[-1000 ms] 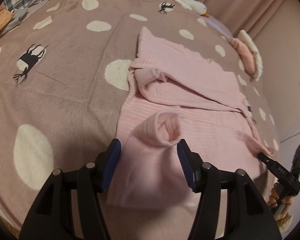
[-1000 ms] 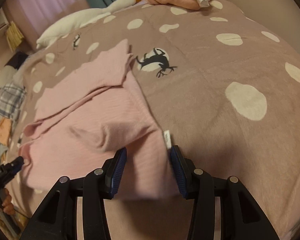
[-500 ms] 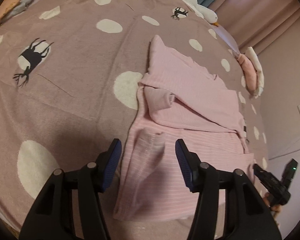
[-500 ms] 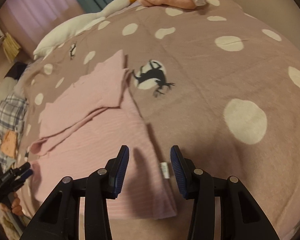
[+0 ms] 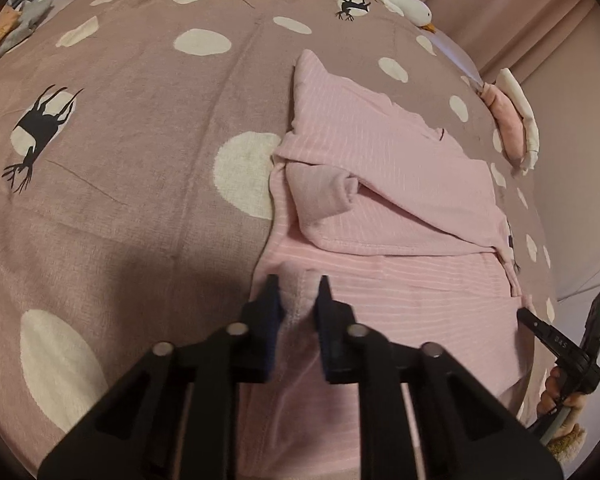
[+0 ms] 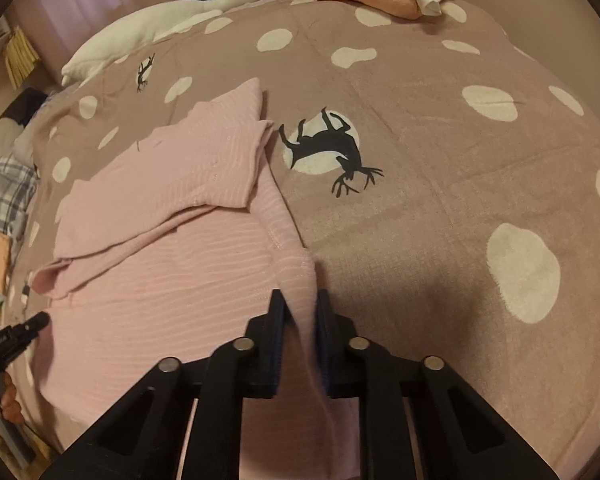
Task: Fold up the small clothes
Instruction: 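Grasp the folded sweater edge with the left gripper while the right gripper grasps it too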
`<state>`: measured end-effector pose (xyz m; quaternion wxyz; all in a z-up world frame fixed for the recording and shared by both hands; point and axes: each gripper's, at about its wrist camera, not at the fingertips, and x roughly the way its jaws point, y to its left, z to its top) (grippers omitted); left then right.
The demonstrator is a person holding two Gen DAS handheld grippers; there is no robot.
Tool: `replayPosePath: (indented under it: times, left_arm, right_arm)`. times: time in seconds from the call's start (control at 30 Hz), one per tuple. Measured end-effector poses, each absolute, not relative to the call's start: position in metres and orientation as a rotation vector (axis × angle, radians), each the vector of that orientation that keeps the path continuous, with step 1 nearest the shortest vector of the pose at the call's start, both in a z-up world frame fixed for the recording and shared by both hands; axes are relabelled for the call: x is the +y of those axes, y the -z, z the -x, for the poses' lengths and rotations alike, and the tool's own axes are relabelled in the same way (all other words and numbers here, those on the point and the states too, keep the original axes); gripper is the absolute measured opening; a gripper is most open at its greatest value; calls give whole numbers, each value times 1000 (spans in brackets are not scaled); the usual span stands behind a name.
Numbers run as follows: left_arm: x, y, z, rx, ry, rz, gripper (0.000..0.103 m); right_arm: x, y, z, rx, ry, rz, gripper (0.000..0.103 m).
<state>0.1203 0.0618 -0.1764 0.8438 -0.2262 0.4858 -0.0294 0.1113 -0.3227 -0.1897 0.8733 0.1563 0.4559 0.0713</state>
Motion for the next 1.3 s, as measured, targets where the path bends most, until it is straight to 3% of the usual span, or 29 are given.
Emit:
replayPosePath:
  times: [0.77, 1.3]
  left_arm:
    - [66, 76, -60, 703, 141, 533, 8]
    - [79, 34, -108, 608, 137, 545, 8]
  right_arm:
    - [-338, 108, -56, 665, -189, -389, 5]
    - [-334, 60, -96, 554, -215, -365, 5]
